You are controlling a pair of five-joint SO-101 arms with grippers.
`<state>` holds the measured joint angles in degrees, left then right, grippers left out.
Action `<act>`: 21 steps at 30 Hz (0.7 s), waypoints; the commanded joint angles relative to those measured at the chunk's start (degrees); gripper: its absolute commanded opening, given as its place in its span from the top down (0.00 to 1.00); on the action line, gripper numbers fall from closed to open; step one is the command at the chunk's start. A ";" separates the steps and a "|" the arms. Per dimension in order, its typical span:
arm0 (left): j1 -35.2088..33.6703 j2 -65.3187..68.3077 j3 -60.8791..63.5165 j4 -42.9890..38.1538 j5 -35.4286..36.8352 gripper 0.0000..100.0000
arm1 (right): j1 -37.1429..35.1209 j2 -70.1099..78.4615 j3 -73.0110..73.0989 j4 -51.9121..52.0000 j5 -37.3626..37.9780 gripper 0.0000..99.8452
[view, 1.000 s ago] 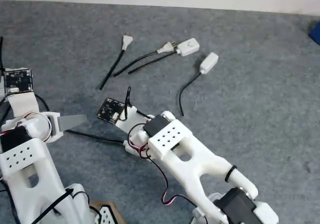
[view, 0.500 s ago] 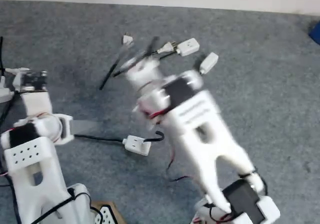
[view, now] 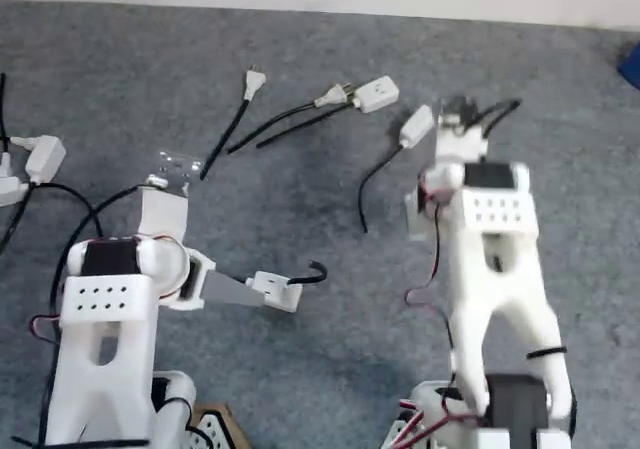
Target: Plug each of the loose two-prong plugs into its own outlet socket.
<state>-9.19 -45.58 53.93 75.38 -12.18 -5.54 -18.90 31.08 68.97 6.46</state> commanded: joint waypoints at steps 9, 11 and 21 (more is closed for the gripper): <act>8.22 -0.04 -2.68 5.80 -0.53 0.45 | 0.31 -21.14 29.58 -16.40 4.13 0.51; 9.27 -0.04 -2.68 5.89 -0.79 0.45 | 0.13 -22.29 33.45 -20.00 4.13 0.51; 14.29 -0.04 -2.33 5.45 -15.47 0.45 | -2.24 -23.34 39.78 -26.77 4.13 0.51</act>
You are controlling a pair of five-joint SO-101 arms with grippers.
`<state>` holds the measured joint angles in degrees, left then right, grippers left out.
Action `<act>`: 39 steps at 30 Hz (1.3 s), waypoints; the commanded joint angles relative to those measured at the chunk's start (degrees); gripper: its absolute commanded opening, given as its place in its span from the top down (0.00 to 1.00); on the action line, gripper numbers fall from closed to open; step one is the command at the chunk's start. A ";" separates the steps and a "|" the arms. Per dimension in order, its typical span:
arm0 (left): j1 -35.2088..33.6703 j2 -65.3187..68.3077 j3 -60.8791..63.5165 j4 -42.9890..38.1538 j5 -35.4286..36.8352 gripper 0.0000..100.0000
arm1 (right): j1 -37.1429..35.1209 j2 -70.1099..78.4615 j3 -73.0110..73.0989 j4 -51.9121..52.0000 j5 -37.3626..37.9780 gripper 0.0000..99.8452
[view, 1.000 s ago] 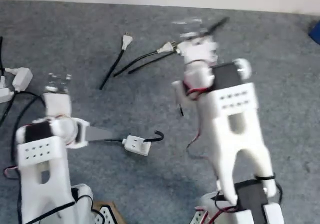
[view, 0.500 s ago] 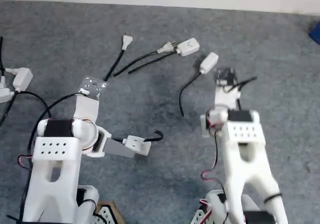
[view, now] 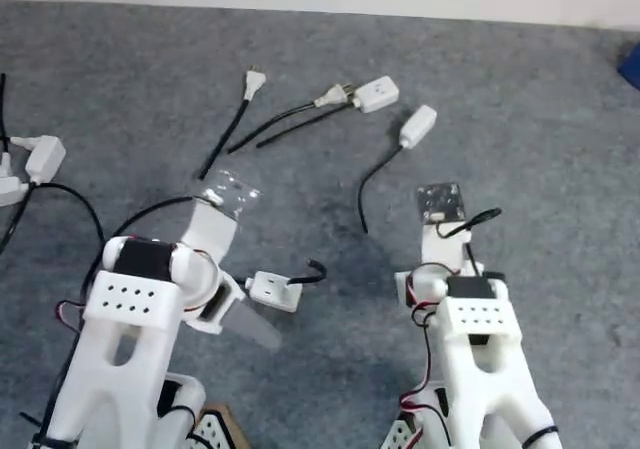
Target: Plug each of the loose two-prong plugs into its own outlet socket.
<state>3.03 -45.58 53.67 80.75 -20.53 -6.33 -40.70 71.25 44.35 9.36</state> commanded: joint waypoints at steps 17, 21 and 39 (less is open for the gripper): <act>4.88 5.14 0.57 -23.38 -41.14 0.47 | 1.71 -2.68 -5.23 6.46 -4.48 0.51; 7.87 13.05 -0.13 -26.73 -41.14 0.55 | 2.15 -7.08 -10.51 12.09 -2.55 0.57; 17.27 40.22 -20.70 -21.27 -41.49 0.61 | 0.31 -21.41 1.10 7.43 0.62 0.87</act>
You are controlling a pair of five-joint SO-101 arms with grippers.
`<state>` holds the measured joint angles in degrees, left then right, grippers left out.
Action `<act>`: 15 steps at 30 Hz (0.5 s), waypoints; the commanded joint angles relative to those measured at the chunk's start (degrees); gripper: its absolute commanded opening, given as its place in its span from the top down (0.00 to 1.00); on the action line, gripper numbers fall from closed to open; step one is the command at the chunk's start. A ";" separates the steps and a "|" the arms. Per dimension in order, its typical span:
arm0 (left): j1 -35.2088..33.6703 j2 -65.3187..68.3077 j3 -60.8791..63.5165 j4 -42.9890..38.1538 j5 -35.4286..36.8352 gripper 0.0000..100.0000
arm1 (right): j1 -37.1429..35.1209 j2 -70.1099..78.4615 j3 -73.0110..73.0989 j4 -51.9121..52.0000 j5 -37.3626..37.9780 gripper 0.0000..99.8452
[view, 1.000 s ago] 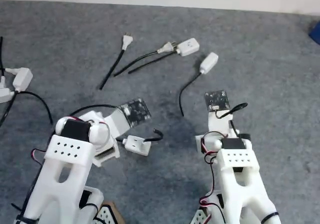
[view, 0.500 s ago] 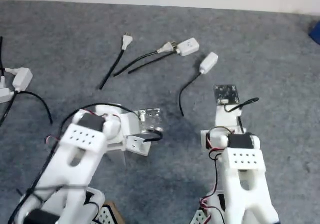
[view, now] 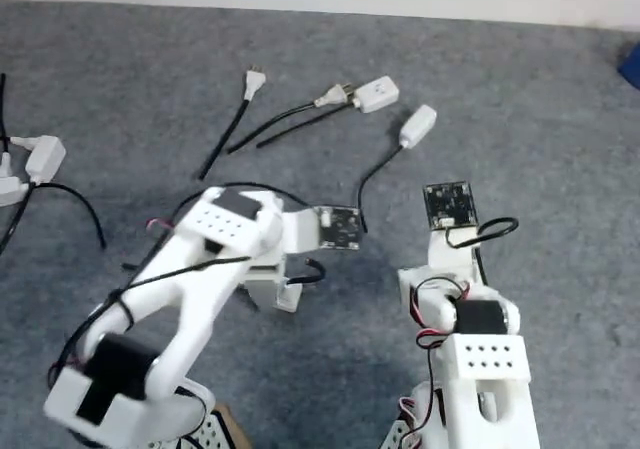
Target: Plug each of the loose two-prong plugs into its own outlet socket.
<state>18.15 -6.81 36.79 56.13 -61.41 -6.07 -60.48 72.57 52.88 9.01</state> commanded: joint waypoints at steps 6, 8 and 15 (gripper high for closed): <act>1.71 9.01 -4.18 1.58 -2.81 0.61 | 0.04 -1.63 -0.13 -1.10 0.97 0.87; 0.66 10.68 -4.35 1.76 -3.60 0.61 | 0.04 -1.63 -0.13 -1.10 1.05 0.87; -5.58 12.00 -4.26 1.85 -8.53 0.61 | -0.04 -1.63 0.04 -1.10 1.05 0.87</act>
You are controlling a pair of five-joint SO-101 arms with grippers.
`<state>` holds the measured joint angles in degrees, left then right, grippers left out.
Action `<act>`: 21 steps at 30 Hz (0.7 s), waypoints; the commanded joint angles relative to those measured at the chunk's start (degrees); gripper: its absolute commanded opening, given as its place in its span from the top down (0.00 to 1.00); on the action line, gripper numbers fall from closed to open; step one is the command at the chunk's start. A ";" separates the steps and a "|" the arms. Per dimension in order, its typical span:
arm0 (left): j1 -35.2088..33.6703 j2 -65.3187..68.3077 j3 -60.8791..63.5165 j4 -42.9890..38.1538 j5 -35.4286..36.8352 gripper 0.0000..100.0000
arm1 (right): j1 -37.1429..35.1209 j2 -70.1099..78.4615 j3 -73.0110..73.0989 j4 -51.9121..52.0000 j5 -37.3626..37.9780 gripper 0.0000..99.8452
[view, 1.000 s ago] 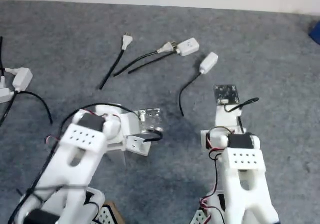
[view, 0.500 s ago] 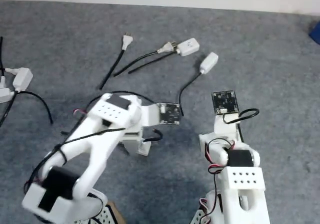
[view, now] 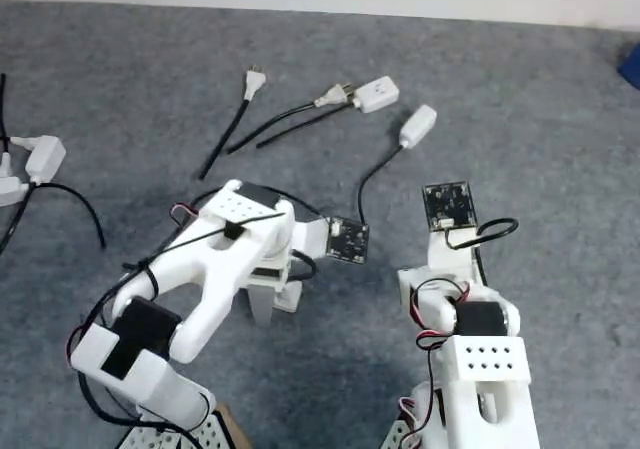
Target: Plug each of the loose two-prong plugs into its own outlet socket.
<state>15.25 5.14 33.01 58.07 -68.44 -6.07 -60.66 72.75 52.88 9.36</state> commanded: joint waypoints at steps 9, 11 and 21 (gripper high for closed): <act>-5.58 -0.22 -1.01 -0.09 -1.67 0.85 | -0.04 -1.45 -0.04 -1.10 0.70 0.87; -5.67 -0.31 -1.27 -0.09 -1.49 0.87 | -0.04 -1.45 -0.04 -1.10 0.70 0.87; -9.27 -0.48 -8.31 5.80 3.16 0.93 | -0.13 -1.36 -0.04 -1.19 0.79 0.87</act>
<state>9.63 5.32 29.76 61.76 -66.42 -6.07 -60.66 73.10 52.88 9.36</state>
